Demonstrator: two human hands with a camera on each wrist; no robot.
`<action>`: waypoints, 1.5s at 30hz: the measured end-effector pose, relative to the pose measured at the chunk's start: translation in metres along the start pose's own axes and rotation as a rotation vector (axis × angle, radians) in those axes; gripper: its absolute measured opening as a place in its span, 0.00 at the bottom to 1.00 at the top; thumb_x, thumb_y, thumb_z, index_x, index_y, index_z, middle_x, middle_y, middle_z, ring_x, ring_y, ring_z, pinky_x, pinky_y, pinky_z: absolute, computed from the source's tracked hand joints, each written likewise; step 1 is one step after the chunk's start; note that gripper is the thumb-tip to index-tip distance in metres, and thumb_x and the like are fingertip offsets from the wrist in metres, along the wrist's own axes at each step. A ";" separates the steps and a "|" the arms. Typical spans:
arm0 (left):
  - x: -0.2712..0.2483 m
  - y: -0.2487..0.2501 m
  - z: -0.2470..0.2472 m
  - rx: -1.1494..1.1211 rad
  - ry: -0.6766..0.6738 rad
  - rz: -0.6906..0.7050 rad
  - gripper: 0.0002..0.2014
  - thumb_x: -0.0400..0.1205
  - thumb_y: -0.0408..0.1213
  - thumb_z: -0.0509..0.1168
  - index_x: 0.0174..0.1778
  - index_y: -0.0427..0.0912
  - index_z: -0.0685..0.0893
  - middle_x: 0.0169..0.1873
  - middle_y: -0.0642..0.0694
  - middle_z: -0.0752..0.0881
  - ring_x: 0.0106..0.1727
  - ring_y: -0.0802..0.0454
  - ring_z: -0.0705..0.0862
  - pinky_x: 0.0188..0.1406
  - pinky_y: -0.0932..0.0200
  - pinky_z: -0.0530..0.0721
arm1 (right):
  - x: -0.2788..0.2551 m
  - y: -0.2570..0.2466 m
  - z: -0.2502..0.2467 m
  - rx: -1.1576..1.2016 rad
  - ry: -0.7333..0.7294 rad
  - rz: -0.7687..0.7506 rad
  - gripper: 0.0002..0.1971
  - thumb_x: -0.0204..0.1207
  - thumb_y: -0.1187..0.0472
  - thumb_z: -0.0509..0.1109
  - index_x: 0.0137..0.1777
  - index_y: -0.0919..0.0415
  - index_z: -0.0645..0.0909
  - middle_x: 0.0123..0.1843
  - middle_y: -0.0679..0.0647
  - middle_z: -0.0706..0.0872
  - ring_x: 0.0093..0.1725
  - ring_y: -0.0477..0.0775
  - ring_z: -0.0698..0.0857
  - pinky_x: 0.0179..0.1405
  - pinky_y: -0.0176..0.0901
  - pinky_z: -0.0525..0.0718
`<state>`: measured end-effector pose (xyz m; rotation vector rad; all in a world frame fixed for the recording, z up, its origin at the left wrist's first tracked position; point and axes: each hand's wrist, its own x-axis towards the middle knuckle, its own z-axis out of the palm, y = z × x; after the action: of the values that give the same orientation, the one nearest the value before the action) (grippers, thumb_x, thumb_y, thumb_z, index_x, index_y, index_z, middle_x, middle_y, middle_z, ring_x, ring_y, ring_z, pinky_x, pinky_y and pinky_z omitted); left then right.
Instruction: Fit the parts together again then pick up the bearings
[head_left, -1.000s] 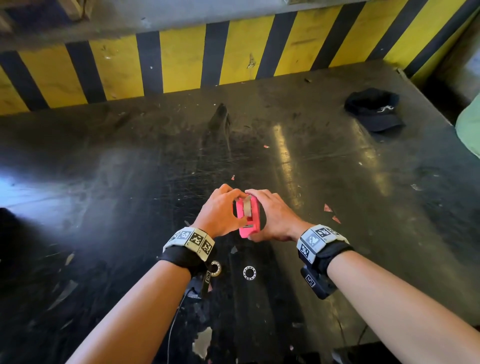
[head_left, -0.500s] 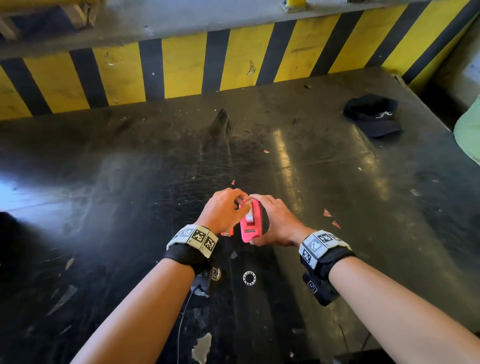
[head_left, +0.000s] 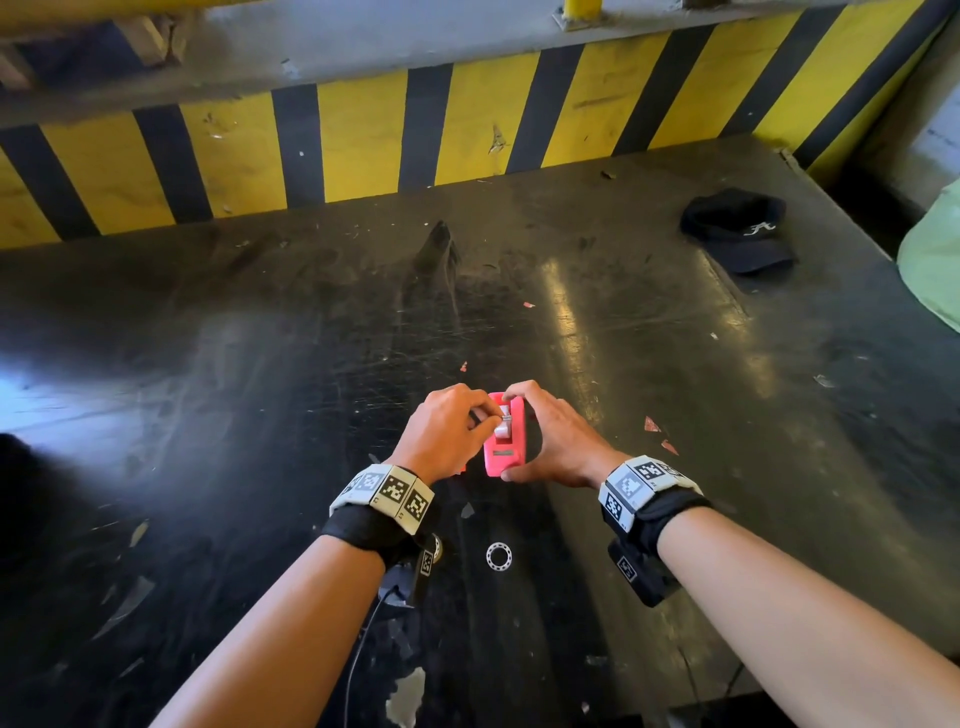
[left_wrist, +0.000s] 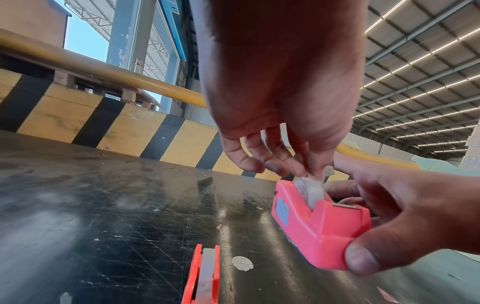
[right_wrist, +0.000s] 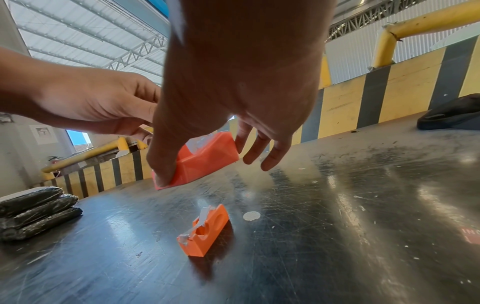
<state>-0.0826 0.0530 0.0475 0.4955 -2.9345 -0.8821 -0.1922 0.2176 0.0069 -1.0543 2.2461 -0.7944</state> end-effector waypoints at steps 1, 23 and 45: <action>-0.002 0.000 0.000 -0.004 -0.005 0.001 0.08 0.83 0.44 0.72 0.55 0.49 0.93 0.50 0.52 0.87 0.47 0.57 0.86 0.47 0.61 0.85 | 0.000 0.000 0.001 -0.002 -0.002 -0.003 0.49 0.55 0.45 0.90 0.73 0.37 0.65 0.68 0.49 0.79 0.66 0.58 0.79 0.65 0.60 0.82; -0.025 0.001 0.006 0.012 -0.026 0.008 0.06 0.85 0.44 0.71 0.54 0.51 0.93 0.53 0.54 0.82 0.50 0.57 0.83 0.43 0.70 0.74 | -0.009 -0.010 0.005 -0.066 -0.015 -0.078 0.43 0.60 0.48 0.90 0.71 0.40 0.67 0.69 0.50 0.82 0.64 0.54 0.82 0.58 0.48 0.80; -0.053 0.000 0.007 0.123 -0.058 -0.020 0.08 0.83 0.49 0.71 0.53 0.55 0.94 0.57 0.54 0.89 0.61 0.53 0.87 0.56 0.56 0.86 | -0.002 -0.010 0.012 -0.083 0.027 -0.108 0.44 0.58 0.40 0.88 0.72 0.42 0.69 0.63 0.50 0.84 0.59 0.57 0.84 0.51 0.46 0.79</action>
<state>-0.0332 0.0732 0.0441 0.5147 -3.0551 -0.7330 -0.1779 0.2109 0.0056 -1.2195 2.2774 -0.7695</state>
